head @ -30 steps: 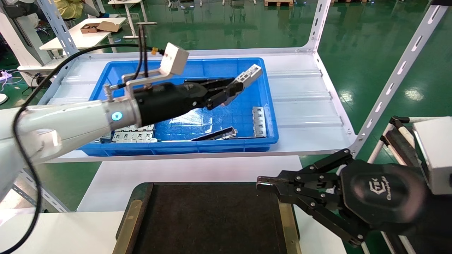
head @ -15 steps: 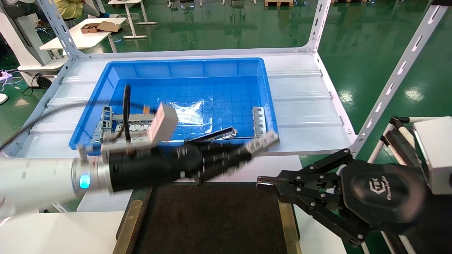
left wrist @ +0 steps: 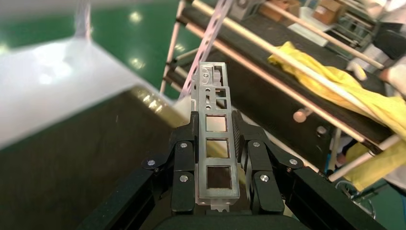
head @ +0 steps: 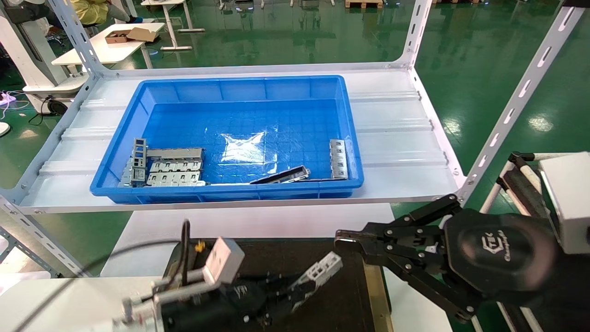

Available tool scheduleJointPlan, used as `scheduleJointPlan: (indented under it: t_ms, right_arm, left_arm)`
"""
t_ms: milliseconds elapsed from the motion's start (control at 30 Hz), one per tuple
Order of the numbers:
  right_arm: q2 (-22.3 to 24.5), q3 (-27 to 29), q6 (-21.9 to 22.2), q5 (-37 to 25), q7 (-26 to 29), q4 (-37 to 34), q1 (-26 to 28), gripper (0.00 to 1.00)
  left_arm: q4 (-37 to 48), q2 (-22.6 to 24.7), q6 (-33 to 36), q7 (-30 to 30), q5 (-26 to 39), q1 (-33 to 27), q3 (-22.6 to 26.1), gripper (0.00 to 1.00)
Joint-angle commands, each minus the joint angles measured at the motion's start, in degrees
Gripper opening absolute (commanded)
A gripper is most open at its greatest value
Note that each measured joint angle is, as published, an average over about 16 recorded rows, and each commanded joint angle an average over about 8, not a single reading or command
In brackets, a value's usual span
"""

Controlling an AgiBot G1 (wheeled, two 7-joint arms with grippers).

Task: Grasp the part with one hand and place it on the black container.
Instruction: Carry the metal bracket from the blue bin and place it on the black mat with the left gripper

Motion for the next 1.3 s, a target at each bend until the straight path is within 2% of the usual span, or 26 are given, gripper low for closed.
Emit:
scheduleJointPlan:
  t_ms: [33,367,733,967,1300]
  right_arm:
    - [0.0,0.0,0.0,0.0,0.0,0.0,0.0,0.00]
    - [0.0,0.0,0.0,0.0,0.0,0.0,0.0,0.00]
    - [0.0,0.0,0.0,0.0,0.0,0.0,0.0,0.00]
    - [0.0,0.0,0.0,0.0,0.0,0.0,0.0,0.00]
    - [0.0,0.0,0.0,0.0,0.0,0.0,0.0,0.00]
  left_arm:
    - [-0.2,0.4,-2.8,-0.2,0.5,2.4,0.7,0.00]
    - [1.3,9.8,-26.3,-2.5,1.6,9.3,3.1,0.00]
    - [9.0,21.6,-45.1,-4.9,-3.8,8.7,7.3,0.00]
    - [14.0,26.7,-49.8,-4.1,-7.2,5.9,9.1,0.00]
    - [18.3,29.4,-50.7,-3.9,-7.3,4.3,9.4,0.00]
